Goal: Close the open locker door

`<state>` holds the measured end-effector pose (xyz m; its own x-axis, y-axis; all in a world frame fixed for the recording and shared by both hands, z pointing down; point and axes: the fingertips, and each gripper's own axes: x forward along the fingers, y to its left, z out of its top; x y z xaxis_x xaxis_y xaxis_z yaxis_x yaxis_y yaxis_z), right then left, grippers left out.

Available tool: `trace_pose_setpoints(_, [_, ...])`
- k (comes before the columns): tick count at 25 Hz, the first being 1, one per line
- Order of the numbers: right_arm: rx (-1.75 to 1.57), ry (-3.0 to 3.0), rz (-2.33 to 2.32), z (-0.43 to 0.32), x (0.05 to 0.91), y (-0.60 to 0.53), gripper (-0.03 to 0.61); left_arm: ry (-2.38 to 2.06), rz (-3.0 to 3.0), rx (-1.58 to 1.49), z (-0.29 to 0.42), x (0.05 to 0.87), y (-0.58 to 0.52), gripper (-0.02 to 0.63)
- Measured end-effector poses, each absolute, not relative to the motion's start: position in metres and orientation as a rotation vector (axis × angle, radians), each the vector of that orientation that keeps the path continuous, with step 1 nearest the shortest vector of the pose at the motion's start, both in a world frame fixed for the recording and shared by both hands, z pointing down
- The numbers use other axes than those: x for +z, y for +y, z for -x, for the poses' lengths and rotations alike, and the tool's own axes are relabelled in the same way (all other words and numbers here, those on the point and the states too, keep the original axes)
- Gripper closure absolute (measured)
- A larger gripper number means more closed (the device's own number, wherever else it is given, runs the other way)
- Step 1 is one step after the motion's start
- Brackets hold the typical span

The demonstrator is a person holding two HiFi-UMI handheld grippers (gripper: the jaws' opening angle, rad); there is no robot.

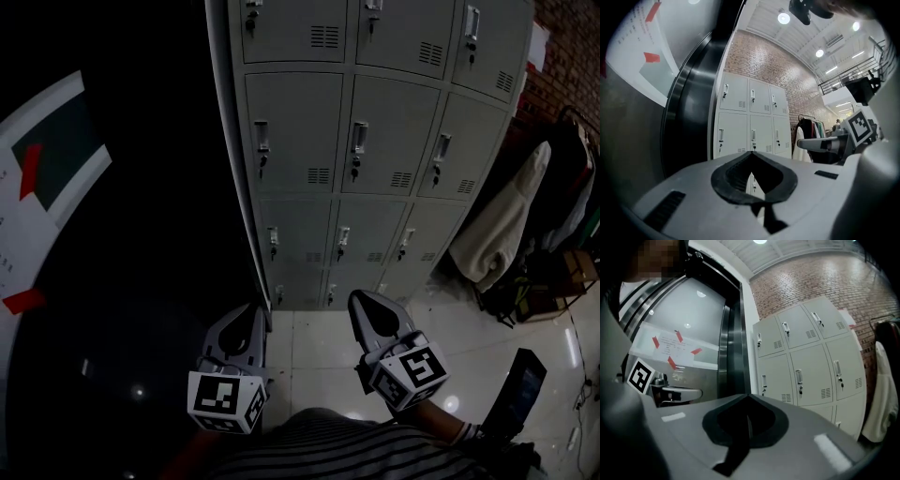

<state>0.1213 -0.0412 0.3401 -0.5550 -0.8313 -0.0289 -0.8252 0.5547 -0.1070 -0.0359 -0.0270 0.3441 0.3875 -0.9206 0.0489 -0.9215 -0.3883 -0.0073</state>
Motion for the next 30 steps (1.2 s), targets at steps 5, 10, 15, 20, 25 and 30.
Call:
trace_pose_setpoints(5, [-0.135,2.721,1.448,-0.100,0.343,-0.026,0.578,-1.700,-2.602,0.074,0.045,0.346,-0.017,0.609])
trace_pose_setpoints(10, [-0.120,2.738,1.480,-0.084,0.344,-0.019,0.578,-1.668,-2.607,0.077,0.055,0.350,-0.011,0.609])
trace_pose_setpoints(15, [-0.108,2.762,1.499,-0.071,0.343,-0.016,0.578,-1.634,-2.612,0.072,0.062,0.351,-0.008,0.609])
trace_pose_setpoints(20, [-0.077,2.804,1.467,-0.052,0.340,-0.012,0.578,-1.609,-2.610,0.078,0.066,0.357,-0.005,0.609])
trace_pose_setpoints(25, [-0.074,2.807,1.479,-0.048,0.345,-0.009,0.578,-1.590,-2.615,0.078,0.068,0.359,-0.001,0.609])
trace_pose_setpoints(30, [-0.071,2.817,1.469,-0.041,0.344,-0.004,0.578,-1.578,-2.620,0.080,0.071,0.363,0.001,0.609])
